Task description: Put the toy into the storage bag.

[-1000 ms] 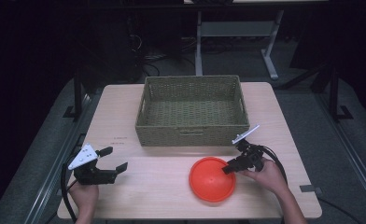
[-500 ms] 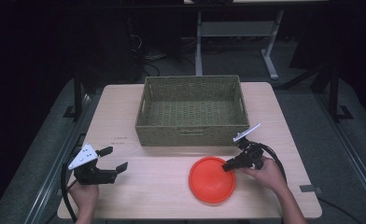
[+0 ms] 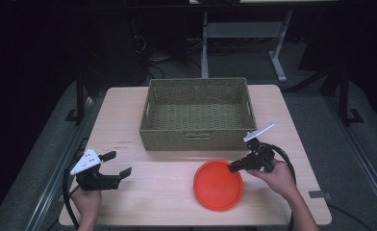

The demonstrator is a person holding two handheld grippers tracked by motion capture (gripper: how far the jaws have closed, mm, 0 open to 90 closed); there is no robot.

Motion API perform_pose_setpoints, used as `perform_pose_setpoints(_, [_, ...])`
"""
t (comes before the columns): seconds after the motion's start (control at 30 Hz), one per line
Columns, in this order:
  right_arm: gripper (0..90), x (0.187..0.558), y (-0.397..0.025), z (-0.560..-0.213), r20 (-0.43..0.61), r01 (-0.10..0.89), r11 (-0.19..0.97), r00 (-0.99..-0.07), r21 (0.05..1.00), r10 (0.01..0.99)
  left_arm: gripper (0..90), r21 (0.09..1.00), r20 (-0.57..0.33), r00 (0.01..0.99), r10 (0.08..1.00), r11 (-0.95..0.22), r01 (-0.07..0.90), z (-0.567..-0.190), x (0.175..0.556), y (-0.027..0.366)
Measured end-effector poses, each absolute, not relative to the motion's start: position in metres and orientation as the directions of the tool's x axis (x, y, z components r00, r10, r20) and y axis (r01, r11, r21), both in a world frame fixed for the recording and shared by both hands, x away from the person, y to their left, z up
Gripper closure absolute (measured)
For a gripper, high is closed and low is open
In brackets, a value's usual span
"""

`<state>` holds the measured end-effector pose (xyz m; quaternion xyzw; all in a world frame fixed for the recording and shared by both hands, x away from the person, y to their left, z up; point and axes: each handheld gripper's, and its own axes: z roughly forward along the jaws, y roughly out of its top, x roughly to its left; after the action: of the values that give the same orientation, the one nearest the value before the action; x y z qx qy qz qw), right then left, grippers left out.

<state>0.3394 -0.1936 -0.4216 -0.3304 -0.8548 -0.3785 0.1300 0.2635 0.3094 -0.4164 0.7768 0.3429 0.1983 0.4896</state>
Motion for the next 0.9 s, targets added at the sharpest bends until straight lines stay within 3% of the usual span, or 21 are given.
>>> perform_pose_setpoints(0.9, [81.9, 0.34, -0.191, -0.332, 0.42, 0.633, 0.386, -0.753, 0.671, 0.507, 12.7, 0.89, -0.013, 0.687, 0.726, -0.305, 0.339, -0.417, 0.263, 0.305])
